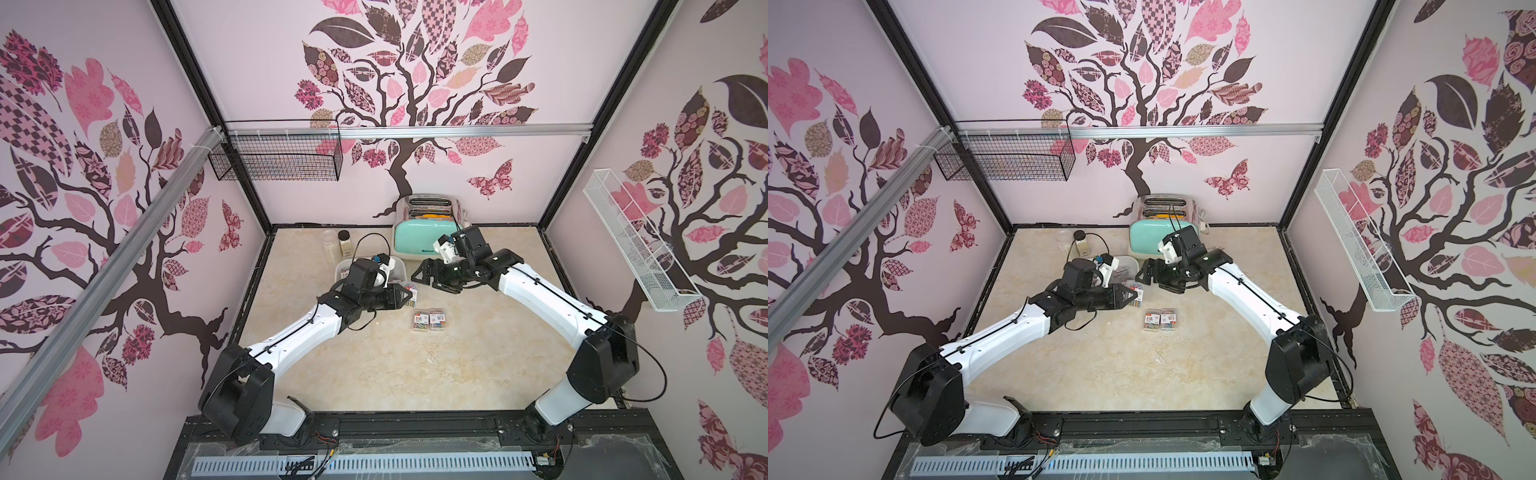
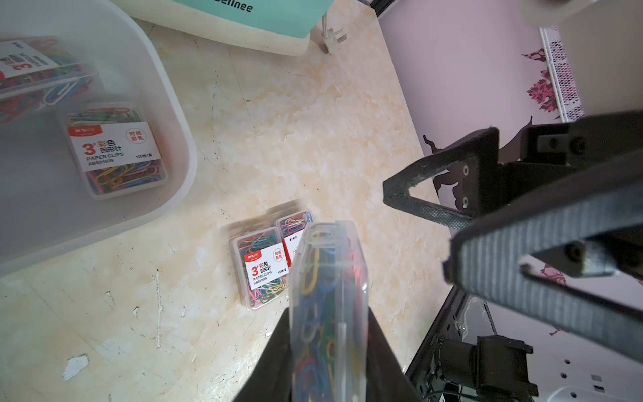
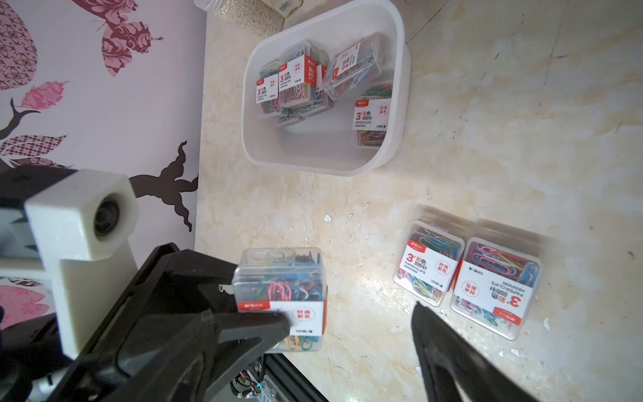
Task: Take the paper clips out of the storage box
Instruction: Pick up the boxed paper clips from the storage box.
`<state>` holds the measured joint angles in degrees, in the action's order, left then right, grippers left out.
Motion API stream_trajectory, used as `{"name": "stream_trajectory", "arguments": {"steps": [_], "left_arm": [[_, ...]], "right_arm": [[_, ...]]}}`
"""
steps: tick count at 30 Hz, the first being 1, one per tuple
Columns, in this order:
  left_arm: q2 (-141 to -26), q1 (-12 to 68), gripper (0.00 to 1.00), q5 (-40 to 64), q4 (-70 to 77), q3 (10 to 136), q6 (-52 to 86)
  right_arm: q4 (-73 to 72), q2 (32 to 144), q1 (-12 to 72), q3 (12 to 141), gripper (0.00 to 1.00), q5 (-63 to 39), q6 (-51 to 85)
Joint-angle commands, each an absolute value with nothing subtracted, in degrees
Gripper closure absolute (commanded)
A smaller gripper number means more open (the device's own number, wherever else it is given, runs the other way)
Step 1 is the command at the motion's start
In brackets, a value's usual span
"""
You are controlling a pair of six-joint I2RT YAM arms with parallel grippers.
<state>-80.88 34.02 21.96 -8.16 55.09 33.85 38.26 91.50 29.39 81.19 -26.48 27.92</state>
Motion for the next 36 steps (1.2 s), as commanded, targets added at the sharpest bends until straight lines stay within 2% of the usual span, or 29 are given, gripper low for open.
{"name": "stream_trajectory", "arguments": {"steps": [1,13,21,28,31,36], "left_arm": [[-81.8,34.7,0.84,20.4,-4.3,55.8,32.4],[-85.0,35.6,0.84,20.4,-3.8,59.0,32.7],[-85.3,35.7,0.84,20.7,-4.0,59.2,33.1],[-85.4,35.9,0.84,21.2,-3.5,59.3,33.2],[-85.3,36.1,0.84,21.2,-3.5,59.3,33.4],[-85.1,36.2,0.84,21.0,-3.1,59.4,33.4]], "right_arm": [[36.7,92.6,29.8,82.3,0.1,-27.1,28.8],[35.4,94.5,30.7,81.5,0.11,-26.5,28.3],[34.4,95.4,31.2,81.1,0.2,-26.1,28.2],[33.9,96.3,32.2,81.4,0.21,-25.8,28.1],[33.5,96.6,32.3,81.1,0.24,-25.6,28.2],[33.3,96.8,32.3,80.9,0.34,-26.0,28.5]]}}
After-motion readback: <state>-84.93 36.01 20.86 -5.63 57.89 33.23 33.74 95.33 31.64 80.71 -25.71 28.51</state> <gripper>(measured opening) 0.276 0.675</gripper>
